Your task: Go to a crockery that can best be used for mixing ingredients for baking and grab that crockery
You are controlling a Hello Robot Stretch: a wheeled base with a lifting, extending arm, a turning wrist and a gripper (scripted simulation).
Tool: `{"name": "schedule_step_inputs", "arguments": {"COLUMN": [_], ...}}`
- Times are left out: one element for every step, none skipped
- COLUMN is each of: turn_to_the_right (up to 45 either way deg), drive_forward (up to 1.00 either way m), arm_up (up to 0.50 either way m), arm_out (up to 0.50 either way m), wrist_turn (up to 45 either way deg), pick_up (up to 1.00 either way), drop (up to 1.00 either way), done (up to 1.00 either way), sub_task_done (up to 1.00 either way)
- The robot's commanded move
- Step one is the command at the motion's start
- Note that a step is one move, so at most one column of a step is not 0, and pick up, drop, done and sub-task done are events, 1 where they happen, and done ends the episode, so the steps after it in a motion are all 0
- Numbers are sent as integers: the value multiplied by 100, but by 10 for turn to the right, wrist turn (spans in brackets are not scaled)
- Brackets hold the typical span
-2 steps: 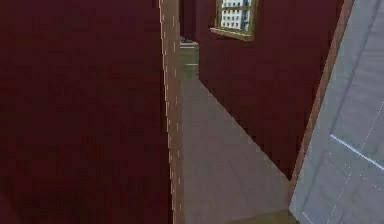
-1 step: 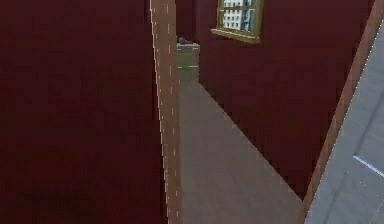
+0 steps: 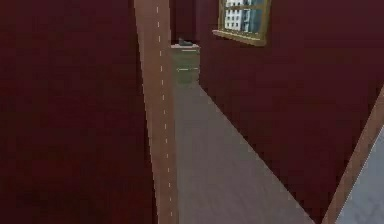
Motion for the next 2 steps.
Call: {"name": "schedule_step_inputs", "arguments": {"turn_to_the_right": [450,450], "drive_forward": [0,0], "arm_up": [0,0], "arm_out": [0,0], "wrist_turn": [0,0], "pick_up": [0,0], "drop": [0,0], "done": [0,0], "sub_task_done": [0,0]}}
